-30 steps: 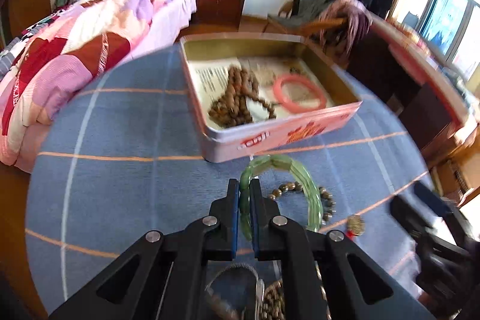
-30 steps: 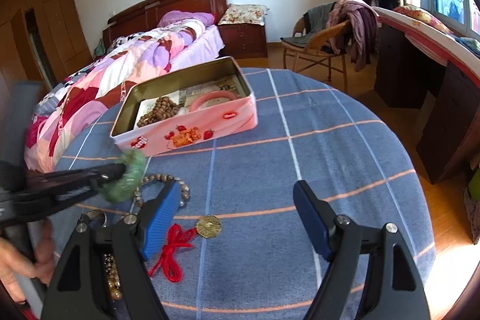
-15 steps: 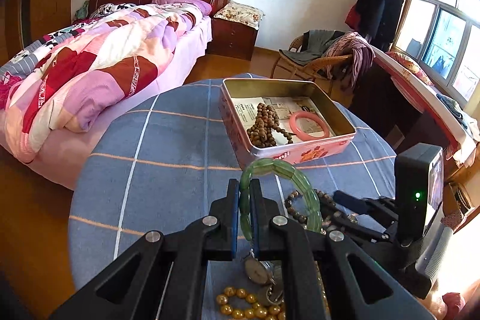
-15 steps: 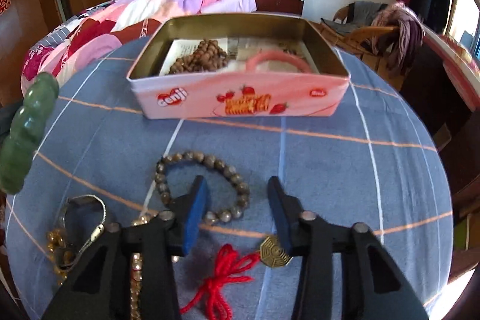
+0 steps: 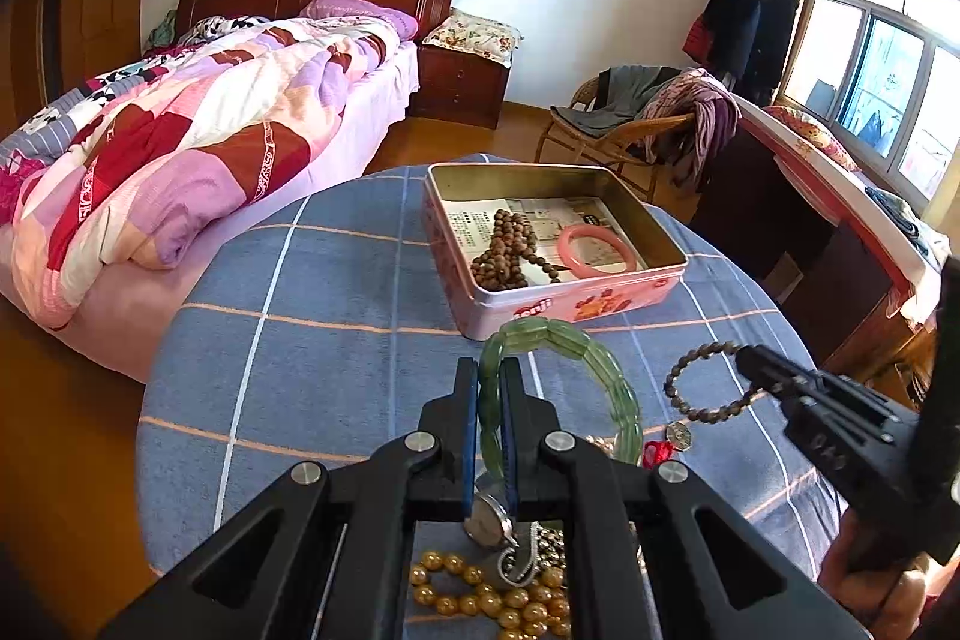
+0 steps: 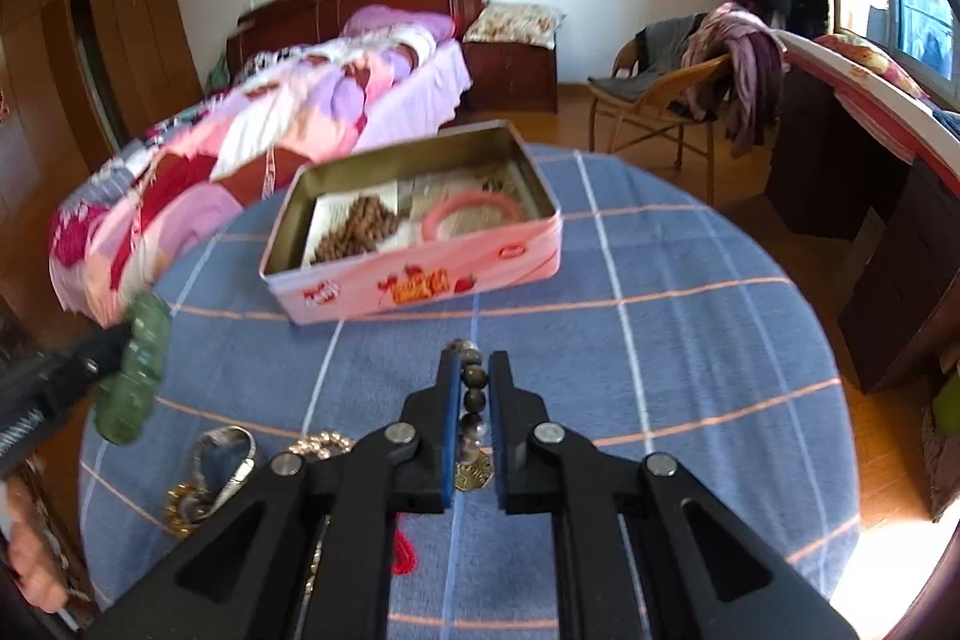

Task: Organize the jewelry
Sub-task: 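Grasp the grey bead bracelet with the right tool while the left tool holds the jade bangle, then carry the jade bangle and grey bracelet into the tin and release both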

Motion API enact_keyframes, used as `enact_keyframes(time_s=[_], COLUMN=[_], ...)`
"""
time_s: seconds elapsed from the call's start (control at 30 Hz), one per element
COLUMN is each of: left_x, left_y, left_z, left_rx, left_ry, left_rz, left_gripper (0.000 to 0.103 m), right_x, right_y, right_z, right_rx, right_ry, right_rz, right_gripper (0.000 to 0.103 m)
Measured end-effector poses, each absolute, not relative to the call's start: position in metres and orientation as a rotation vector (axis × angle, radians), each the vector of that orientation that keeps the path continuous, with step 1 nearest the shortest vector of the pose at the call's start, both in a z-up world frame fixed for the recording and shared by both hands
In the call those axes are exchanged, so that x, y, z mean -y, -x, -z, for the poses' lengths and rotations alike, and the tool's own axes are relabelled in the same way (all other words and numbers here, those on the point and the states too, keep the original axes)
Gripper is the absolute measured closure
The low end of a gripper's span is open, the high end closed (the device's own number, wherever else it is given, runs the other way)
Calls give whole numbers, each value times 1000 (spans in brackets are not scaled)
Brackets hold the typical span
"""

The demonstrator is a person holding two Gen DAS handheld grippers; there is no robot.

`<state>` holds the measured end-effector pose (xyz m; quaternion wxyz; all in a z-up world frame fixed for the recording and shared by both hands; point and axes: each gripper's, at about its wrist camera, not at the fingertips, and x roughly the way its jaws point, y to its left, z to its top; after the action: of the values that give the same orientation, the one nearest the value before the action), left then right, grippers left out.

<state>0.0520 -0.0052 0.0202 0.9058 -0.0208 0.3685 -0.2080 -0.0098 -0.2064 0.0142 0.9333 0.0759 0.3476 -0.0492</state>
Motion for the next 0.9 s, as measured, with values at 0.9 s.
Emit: enact_keyframes(time_s=[0.9], left_x=[16], left_y=[-16], left_z=[-27], left_rx=[-720], left_ry=[-8], left_rz=[447], left_gripper=[97], right_x=[186], right_y=[41], right_z=[-45], right_rx=[-576], right_ry=[-125], right_rz=[99], right_gripper=[91])
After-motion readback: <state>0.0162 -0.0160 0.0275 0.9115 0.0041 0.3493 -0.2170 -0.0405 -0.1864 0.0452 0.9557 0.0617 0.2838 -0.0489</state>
